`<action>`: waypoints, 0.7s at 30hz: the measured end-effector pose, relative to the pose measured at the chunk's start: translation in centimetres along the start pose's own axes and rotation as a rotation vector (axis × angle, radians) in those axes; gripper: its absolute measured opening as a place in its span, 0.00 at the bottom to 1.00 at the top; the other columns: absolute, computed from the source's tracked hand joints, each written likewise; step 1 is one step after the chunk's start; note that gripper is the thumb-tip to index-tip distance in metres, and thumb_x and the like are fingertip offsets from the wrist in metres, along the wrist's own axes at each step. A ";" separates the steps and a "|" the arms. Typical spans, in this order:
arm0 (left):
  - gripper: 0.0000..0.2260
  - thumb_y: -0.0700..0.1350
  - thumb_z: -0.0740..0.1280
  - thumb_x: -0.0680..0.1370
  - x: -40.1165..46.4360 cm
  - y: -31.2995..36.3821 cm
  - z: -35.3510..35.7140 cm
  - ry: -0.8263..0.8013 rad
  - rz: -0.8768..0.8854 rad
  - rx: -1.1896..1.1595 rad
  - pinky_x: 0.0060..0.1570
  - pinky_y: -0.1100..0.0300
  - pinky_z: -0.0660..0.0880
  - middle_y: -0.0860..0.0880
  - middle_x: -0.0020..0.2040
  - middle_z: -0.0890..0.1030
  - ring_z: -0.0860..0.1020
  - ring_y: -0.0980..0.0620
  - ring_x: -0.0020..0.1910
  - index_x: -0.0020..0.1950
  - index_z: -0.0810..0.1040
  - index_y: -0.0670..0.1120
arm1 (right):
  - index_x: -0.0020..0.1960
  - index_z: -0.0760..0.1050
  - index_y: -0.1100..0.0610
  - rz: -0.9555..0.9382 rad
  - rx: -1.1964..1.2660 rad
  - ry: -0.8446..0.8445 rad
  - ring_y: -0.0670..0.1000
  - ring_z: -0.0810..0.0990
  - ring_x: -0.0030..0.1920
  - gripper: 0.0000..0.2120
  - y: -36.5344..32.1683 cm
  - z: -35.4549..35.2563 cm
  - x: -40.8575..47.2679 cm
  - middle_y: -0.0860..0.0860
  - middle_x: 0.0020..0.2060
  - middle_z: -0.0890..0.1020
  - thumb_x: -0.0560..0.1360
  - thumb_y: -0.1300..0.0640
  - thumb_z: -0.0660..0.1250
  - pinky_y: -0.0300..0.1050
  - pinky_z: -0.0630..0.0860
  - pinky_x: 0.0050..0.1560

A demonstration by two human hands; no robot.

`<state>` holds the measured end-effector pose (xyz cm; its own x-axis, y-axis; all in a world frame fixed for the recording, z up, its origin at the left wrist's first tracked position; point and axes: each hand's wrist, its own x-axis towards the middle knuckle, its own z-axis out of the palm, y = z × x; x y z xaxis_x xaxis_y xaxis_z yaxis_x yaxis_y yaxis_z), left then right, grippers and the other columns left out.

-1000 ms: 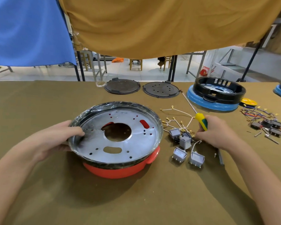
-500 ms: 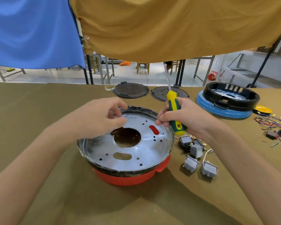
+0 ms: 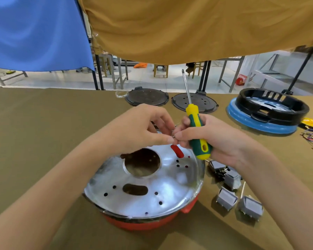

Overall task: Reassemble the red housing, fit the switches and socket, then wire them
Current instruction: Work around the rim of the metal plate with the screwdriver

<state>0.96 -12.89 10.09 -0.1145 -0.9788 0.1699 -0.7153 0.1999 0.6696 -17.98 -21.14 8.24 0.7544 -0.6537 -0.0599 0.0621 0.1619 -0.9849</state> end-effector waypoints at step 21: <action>0.03 0.44 0.75 0.73 -0.8 -1.7 -3.5 0.195 0.074 -0.076 0.40 0.65 0.80 0.51 0.38 0.86 0.84 0.54 0.37 0.44 0.85 0.51 | 0.40 0.73 0.49 -0.274 -1.131 0.123 0.46 0.75 0.26 0.18 -3.0 -2.7 -2.1 0.51 0.28 0.77 0.72 0.34 0.64 0.43 0.74 0.28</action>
<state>4.68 -12.26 11.41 -0.0239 -0.9357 0.3520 -0.6550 0.2807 0.7016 -21.55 -22.23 10.85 0.7338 -0.6418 0.2228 -0.4510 -0.7054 -0.5469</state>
